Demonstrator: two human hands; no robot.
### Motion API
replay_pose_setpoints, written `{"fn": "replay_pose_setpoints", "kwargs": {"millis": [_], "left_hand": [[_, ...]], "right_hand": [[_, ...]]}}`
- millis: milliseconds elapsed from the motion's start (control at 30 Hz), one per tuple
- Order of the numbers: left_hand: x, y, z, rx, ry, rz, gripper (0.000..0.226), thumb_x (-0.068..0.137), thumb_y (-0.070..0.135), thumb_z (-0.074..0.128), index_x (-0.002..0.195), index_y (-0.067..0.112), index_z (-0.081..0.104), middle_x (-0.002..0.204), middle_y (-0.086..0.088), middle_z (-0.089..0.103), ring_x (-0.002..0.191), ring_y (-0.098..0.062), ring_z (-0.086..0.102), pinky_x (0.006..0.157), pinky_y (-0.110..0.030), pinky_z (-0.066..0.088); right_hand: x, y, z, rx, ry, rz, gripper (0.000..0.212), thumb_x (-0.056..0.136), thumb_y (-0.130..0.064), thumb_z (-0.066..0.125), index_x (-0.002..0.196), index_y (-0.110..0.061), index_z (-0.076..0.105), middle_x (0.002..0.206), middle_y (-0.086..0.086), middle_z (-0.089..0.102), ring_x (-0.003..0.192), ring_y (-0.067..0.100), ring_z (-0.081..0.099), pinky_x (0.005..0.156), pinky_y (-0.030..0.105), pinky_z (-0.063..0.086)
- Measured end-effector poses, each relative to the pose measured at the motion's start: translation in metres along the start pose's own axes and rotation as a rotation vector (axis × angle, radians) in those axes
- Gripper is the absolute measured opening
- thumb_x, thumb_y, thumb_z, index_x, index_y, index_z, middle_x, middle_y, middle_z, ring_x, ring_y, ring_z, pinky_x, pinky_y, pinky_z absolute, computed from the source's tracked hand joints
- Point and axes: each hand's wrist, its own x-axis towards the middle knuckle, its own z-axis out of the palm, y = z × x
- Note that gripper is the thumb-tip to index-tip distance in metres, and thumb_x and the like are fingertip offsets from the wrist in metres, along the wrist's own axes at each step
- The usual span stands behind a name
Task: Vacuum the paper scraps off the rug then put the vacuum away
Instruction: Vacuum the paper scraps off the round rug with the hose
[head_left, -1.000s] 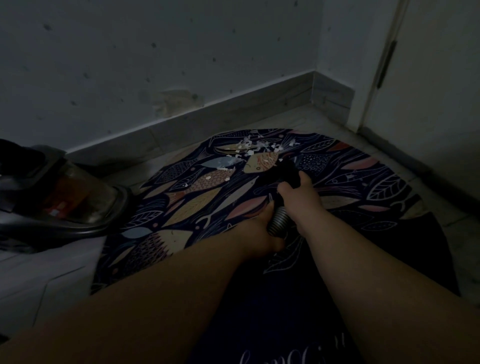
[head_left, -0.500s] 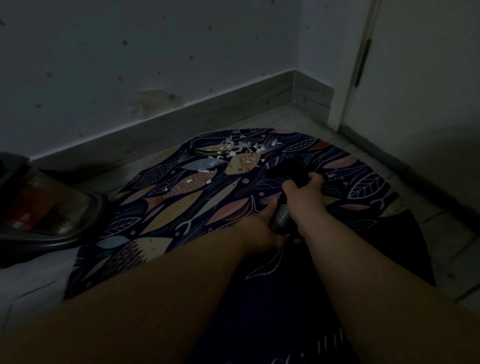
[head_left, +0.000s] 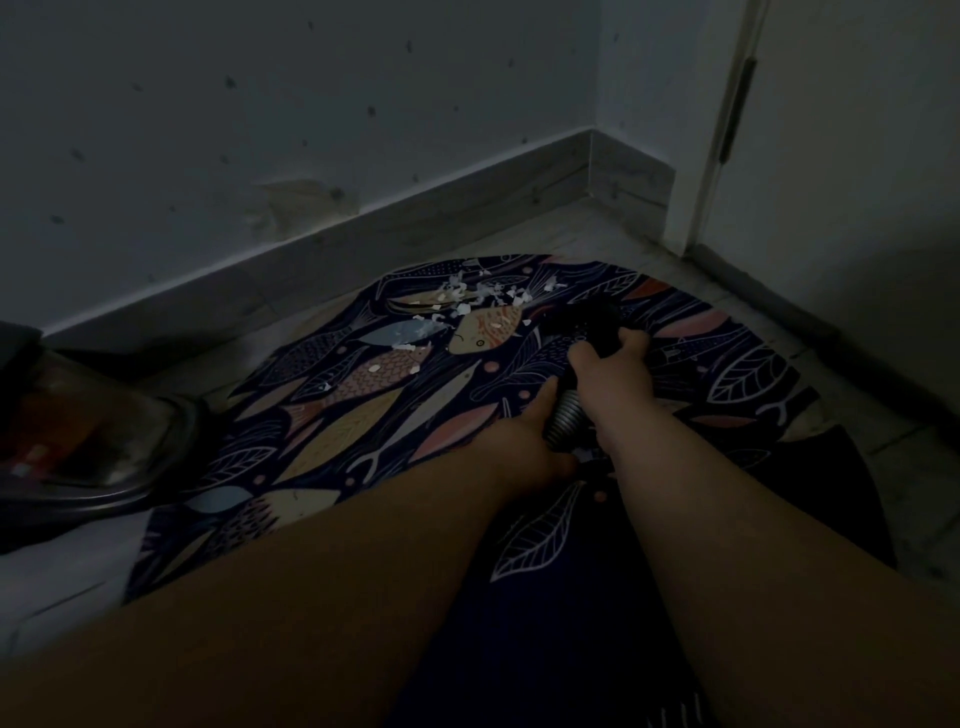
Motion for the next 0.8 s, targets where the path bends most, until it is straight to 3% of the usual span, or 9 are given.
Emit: {"fn": "replay_pose_setpoints", "kwargs": {"millis": [100,267,333,433,600,667,700,800], "left_hand": [[0.006,-0.001,-0.004,-0.048,-0.011,-0.017,0.095,0.087,0.034,0.062,0.146,0.044,-0.012,0.141,-0.01,0.046,0.113,-0.027,0.056,0.094,-0.031,0.047],[0.011,-0.009,-0.012,0.022,-0.027,-0.067,0.1,0.08,0.047,0.061,0.136,0.057,-0.02,0.131,-0.014,0.053,0.1,-0.029,0.063,0.089,-0.042,0.053],[0.01,-0.011,-0.015,0.037,-0.019,-0.083,0.099,0.081,0.046,0.061,0.139,0.053,-0.02,0.135,-0.012,0.05,0.102,-0.03,0.062,0.091,-0.043,0.052],[0.005,-0.011,-0.02,0.008,-0.008,-0.086,0.098,0.086,0.038,0.061,0.142,0.048,-0.019,0.135,-0.009,0.051,0.096,-0.026,0.064,0.088,-0.04,0.054],[0.002,0.0,-0.029,0.01,0.001,-0.108,0.095,0.089,0.031,0.061,0.146,0.044,-0.015,0.132,-0.013,0.054,0.062,-0.007,0.054,0.067,-0.022,0.051],[-0.001,0.003,-0.033,0.019,0.006,-0.121,0.094,0.09,0.03,0.061,0.147,0.042,-0.014,0.137,-0.013,0.05,0.073,-0.013,0.059,0.071,-0.022,0.051],[-0.004,0.004,-0.035,0.024,0.012,-0.12,0.094,0.09,0.03,0.061,0.147,0.04,-0.013,0.143,-0.011,0.044,0.088,-0.017,0.062,0.079,-0.023,0.051],[-0.013,0.003,-0.042,-0.003,0.023,-0.116,0.093,0.091,0.026,0.059,0.149,0.036,-0.013,0.152,-0.006,0.031,0.121,-0.024,0.052,0.093,-0.027,0.047]], "right_hand": [[0.008,-0.005,0.005,-0.012,-0.015,-0.005,0.058,0.097,-0.029,0.051,0.146,-0.023,0.02,0.113,0.011,0.045,0.082,0.026,0.05,0.077,0.043,0.05],[0.013,-0.009,0.018,-0.003,-0.055,-0.007,0.058,0.096,-0.031,0.053,0.144,-0.025,0.022,0.116,0.011,0.048,0.089,0.029,0.052,0.084,0.049,0.053],[0.014,-0.009,0.023,0.004,-0.078,0.0,0.059,0.095,-0.03,0.054,0.144,-0.026,0.022,0.116,0.011,0.048,0.091,0.031,0.053,0.087,0.054,0.053],[0.014,-0.011,0.029,0.014,-0.117,0.011,0.058,0.096,-0.029,0.053,0.145,-0.027,0.021,0.116,0.01,0.048,0.095,0.031,0.054,0.088,0.053,0.052],[0.018,-0.018,0.029,0.009,-0.158,0.002,0.056,0.098,-0.027,0.053,0.145,-0.022,0.023,0.115,0.01,0.05,0.089,0.026,0.051,0.075,0.039,0.047],[0.018,-0.021,0.029,-0.001,-0.161,0.013,0.056,0.098,-0.026,0.053,0.145,-0.021,0.022,0.122,0.014,0.051,0.09,0.028,0.051,0.075,0.039,0.046],[0.018,-0.024,0.031,-0.005,-0.164,0.025,0.057,0.098,-0.027,0.053,0.145,-0.022,0.021,0.126,0.016,0.051,0.092,0.029,0.051,0.077,0.04,0.047],[0.014,-0.028,0.035,-0.021,-0.174,0.051,0.06,0.097,-0.027,0.053,0.147,-0.022,0.019,0.131,0.018,0.048,0.094,0.03,0.049,0.079,0.042,0.047]]}}
